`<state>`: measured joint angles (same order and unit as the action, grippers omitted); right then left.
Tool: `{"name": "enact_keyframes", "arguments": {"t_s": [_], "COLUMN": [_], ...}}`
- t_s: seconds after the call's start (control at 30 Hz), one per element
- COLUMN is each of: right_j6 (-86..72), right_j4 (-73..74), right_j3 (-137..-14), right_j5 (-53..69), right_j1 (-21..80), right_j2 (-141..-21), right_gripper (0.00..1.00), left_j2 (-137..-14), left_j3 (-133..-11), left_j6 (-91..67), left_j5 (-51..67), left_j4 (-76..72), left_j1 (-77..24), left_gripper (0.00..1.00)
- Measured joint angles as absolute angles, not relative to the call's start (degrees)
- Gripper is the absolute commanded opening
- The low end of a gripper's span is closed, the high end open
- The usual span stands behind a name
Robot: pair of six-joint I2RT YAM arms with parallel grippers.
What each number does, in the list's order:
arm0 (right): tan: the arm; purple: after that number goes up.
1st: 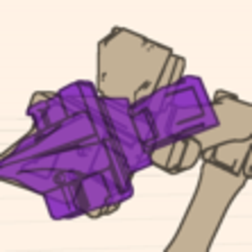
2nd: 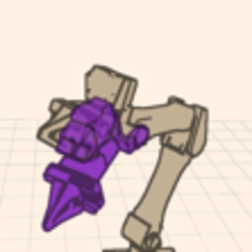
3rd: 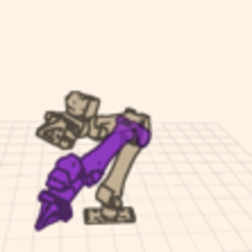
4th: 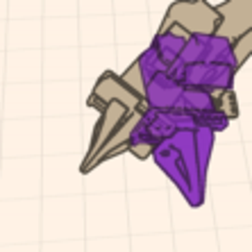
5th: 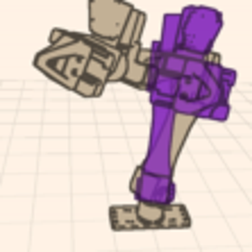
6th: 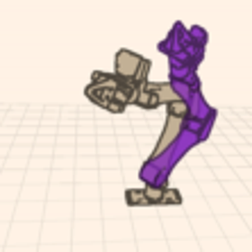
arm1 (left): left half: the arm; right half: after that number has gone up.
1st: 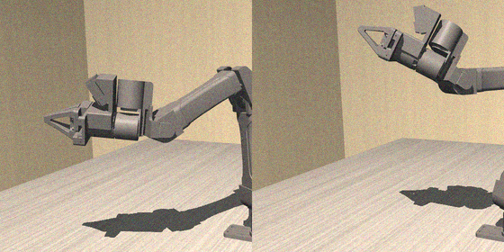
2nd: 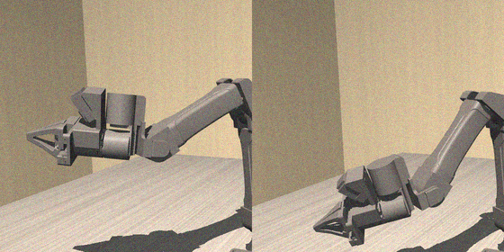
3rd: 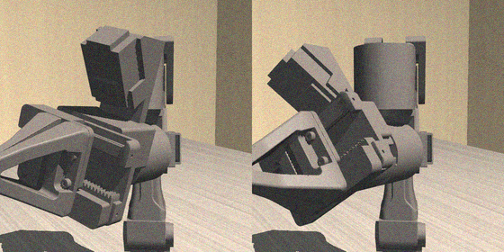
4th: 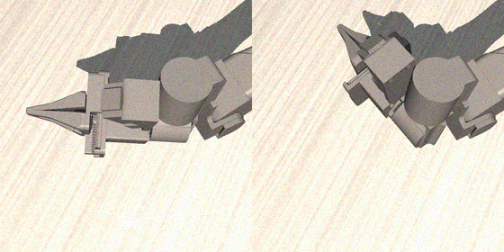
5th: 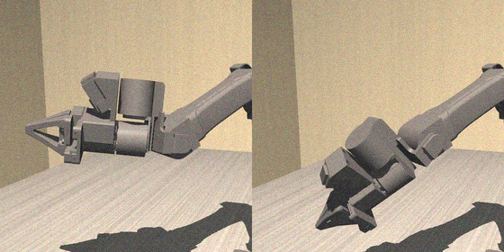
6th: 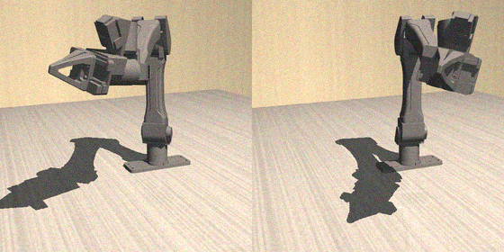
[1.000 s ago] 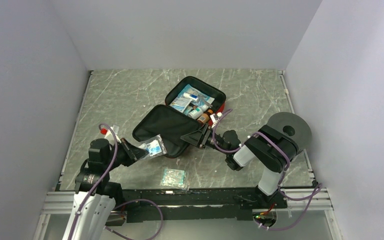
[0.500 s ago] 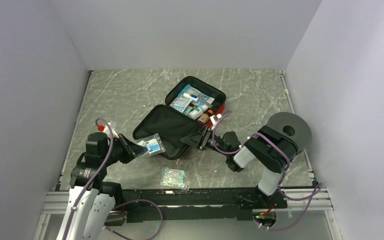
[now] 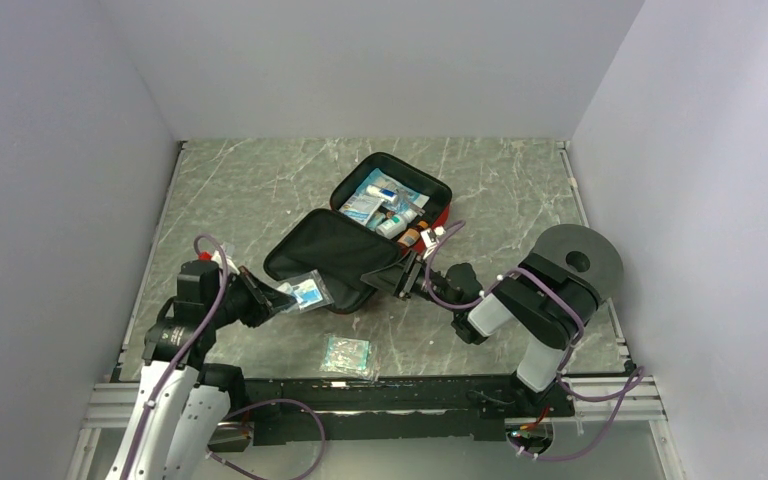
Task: Organize the medicine kit
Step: Place the medical item at the medicine box.
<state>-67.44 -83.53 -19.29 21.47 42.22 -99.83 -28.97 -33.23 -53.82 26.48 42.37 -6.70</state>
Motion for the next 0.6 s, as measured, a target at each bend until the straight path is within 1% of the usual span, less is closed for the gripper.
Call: {"name": "enact_keyframes", "arguments": {"t_s": [0.6], "right_j6": [-65.89], "right_j4": [-83.46], "right_j3": [-18.33], "right_j5": [21.26], "right_j1": [42.78], "right_j2": [-98.87], "right_gripper": [0.64], "left_j2": [-37.39], "left_j3": [-34.44], "left_j6": [-55.33], "left_j5": [26.79], "left_j4": [41.21], "left_j1": [-6.7], "left_gripper": [0.0]}}
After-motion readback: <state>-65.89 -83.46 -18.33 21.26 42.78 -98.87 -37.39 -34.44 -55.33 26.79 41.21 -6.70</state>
